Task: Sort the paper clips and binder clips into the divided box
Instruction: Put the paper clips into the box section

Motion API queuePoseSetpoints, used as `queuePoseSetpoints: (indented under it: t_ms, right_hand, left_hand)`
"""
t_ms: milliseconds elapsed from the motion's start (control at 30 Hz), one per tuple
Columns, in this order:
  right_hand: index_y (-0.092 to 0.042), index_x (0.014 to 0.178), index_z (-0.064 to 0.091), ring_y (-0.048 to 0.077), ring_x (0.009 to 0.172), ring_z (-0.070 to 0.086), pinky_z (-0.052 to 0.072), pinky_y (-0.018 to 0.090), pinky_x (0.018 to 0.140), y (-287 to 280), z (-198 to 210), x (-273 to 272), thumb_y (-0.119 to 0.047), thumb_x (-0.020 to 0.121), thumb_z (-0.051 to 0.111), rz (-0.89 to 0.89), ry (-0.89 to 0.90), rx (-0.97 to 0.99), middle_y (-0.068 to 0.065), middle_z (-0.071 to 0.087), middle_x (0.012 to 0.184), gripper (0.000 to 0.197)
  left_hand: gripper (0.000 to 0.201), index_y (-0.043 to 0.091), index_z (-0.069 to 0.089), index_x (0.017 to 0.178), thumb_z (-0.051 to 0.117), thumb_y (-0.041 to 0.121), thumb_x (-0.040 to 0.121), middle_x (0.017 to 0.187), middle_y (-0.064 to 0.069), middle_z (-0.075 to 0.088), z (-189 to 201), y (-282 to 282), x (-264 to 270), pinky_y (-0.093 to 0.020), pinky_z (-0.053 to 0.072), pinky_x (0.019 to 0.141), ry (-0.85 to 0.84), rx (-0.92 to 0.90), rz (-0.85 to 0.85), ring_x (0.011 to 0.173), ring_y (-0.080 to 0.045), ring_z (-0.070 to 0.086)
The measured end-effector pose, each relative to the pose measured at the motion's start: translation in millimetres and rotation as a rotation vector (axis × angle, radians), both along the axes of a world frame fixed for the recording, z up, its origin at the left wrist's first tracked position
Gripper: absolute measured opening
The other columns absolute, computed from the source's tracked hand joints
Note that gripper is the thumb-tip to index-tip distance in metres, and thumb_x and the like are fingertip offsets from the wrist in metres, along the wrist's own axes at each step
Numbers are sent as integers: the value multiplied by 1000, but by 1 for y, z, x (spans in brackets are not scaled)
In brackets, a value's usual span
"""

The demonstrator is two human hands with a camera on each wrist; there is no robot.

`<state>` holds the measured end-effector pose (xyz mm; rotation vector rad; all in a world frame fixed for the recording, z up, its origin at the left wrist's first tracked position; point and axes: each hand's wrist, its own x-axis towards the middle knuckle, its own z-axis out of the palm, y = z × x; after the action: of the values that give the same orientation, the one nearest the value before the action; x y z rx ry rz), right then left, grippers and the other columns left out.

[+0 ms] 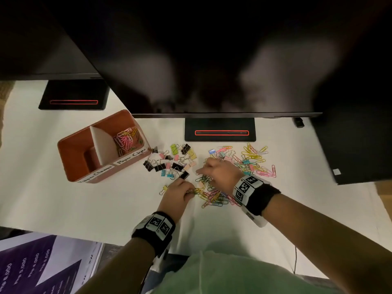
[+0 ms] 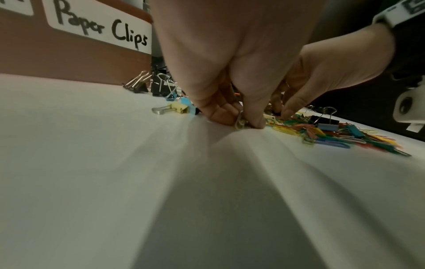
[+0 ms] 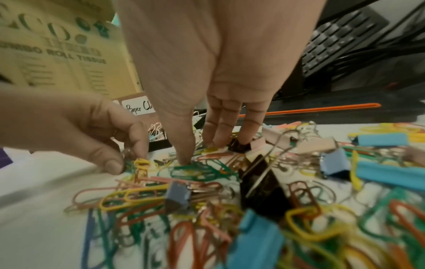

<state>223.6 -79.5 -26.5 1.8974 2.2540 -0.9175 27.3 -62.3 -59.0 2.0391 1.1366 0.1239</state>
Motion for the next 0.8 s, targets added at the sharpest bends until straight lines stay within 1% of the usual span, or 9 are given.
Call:
queuePoseSetpoints:
  t_ms: [100, 200, 300, 400, 467, 600, 700, 767, 800]
  right_hand:
    - [-23, 127, 52, 27, 105, 53, 48, 38, 86, 8, 0, -1, -17, 88, 54, 19, -38, -48, 7, 50, 119, 39]
    - [-16, 113, 61, 27, 100, 55, 48, 36, 80, 10, -1, 0, -21, 90, 52, 13, -47, -61, 7, 51, 115, 25]
    - [-13, 108, 62, 27, 99, 54, 47, 35, 80, 6, -3, 1, -21, 91, 50, 6, -51, -55, 8, 51, 115, 22]
    - [-12, 108, 61, 28, 102, 55, 49, 37, 83, 2, -5, 2, -19, 91, 48, -1, -58, -55, 8, 54, 117, 23]
    - [-13, 107, 61, 26, 103, 55, 49, 35, 84, 1, -4, 2, -19, 91, 47, -21, -42, -48, 7, 57, 116, 22]
    - [-13, 106, 62, 23, 103, 57, 46, 32, 86, -1, 1, 7, -15, 91, 48, -126, 61, -84, 5, 62, 115, 21]
    - [-16, 116, 59, 21, 98, 60, 49, 31, 86, -4, 2, 10, -14, 89, 55, -231, 161, -103, 4, 66, 108, 27]
    - [-19, 123, 56, 17, 90, 60, 50, 31, 87, -4, 5, 12, -13, 88, 59, -294, 230, -117, 3, 67, 103, 35]
    - [-19, 124, 55, 17, 89, 60, 50, 31, 88, -4, 7, 13, -12, 88, 59, -307, 247, -126, 3, 68, 102, 37]
  left_hand:
    - [10, 7, 67, 89, 65, 4, 79, 92, -7, 59, 1, 4, 0, -21, 36, 72, -3, -29, 13, 83, -19, 55]
    - [9, 6, 67, 88, 64, 5, 80, 91, -9, 59, 0, 6, 1, -24, 37, 72, 16, -24, 1, 83, -21, 54]
    - [8, 5, 68, 87, 64, 4, 80, 91, -11, 59, 0, 5, 2, -25, 39, 74, 18, 8, -8, 84, -24, 56]
    - [6, 4, 68, 86, 63, 5, 82, 91, -11, 60, 1, 3, 0, -21, 37, 72, 11, 54, -9, 84, -24, 57]
    - [7, 4, 68, 86, 62, 6, 84, 92, -11, 62, 1, 4, -1, -20, 37, 72, 8, 72, -8, 85, -23, 58]
    - [10, 4, 67, 90, 59, 9, 86, 92, -12, 61, 0, 6, -2, -22, 37, 72, 8, 68, 9, 85, -25, 57]
    - [11, 3, 67, 92, 59, 9, 87, 93, -12, 62, -2, 6, -2, -22, 38, 73, 6, 70, 14, 86, -25, 57]
    - [12, 3, 67, 93, 58, 8, 87, 92, -13, 62, -3, 7, -4, -24, 40, 74, -5, 71, 1, 86, -26, 57]
    - [12, 3, 67, 93, 58, 8, 87, 92, -13, 62, -3, 7, -5, -26, 42, 74, -12, 72, -4, 85, -26, 57]
